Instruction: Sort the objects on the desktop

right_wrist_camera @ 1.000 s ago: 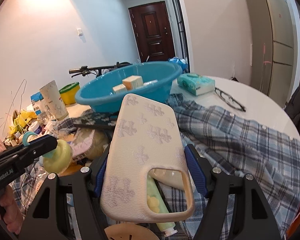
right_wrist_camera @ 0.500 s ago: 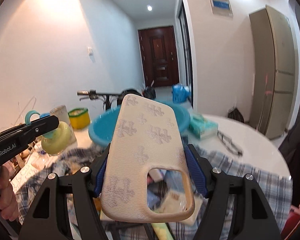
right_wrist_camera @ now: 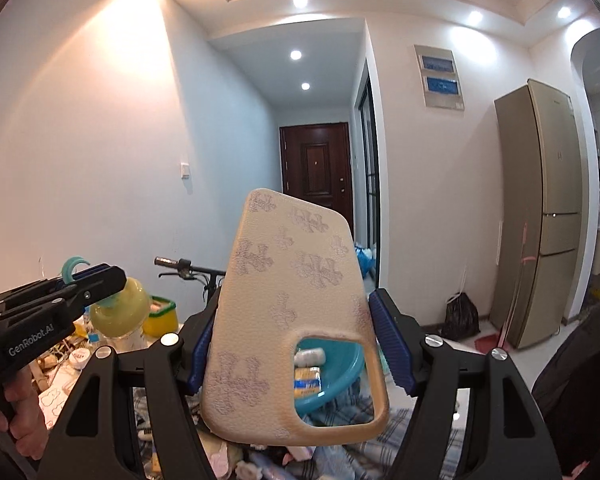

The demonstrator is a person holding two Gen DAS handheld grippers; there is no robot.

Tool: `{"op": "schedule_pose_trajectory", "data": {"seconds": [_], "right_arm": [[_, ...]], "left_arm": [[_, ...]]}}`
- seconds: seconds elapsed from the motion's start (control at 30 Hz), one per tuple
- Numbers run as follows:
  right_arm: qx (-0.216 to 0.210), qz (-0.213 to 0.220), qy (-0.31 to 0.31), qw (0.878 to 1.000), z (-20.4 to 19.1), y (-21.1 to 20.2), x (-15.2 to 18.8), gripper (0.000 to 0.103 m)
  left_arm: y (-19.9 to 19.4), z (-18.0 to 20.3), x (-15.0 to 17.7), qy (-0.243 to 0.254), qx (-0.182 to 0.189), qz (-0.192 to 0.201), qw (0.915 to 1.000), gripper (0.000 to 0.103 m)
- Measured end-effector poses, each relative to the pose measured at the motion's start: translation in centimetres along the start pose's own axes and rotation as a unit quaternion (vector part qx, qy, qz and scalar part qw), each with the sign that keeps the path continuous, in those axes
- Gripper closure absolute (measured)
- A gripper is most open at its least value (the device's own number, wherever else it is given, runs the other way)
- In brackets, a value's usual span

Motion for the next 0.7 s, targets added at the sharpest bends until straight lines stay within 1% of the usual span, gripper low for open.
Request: {"op": "schedule_pose_trajectory", "data": {"seconds": [0.2,0.3,0.37,0.47,0.5,0.63,0.7], "right_arm": [[0.001,0.029,-0.004,1.0,-0.3,-0.1,-4.0,0.035],[0.002,0.046,-0.006,0.999,-0.6,-0.1,-5.2,0.035],[0.001,0.054,-0.008,0.999,-0.8,-0.1,-5.7,0.035],[-0.004,0.063,-0.009,0.998,-1.1,0.4,-6.2,0.035],[-0.005,0.065,-0.009,0.998,-1.2,0.7,-6.3,0.035],[-0.007,0.07,-0.012,0.997,-1.2,2.1,-6.6,0.035],[-0.008,0.07,-0.012,0.997,-1.2,3.1,-6.6,0.035]], "left_arm": [[-0.2,0.3,-2.2,-0.002,0.011,0.02,0.9997,0.085],[-0.4,0.5,-2.9,0.0,0.017,0.033,0.9993,0.085],[-0.5,0.4,-3.3,-0.002,0.026,0.041,0.9988,0.085],[-0.4,-0.1,-4.1,-0.001,0.02,0.057,0.9982,0.085],[-0.3,-0.3,-4.3,0.0,0.018,0.061,0.998,0.091],[1.2,-1.4,-5.0,-0.005,0.013,0.066,0.9978,0.091],[2.4,-1.8,-5.0,-0.004,0.009,0.059,0.9982,0.091]]}}
Point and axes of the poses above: each gripper's, at about its wrist camera, not at the fingertips, and y roughly the way its jaws point, z to its right, x to its underside, the point moved 8 cm from there along y, roughly the way its jaws point, and after that the axes turned 8 degrees about -z, right-handed, at the moved point
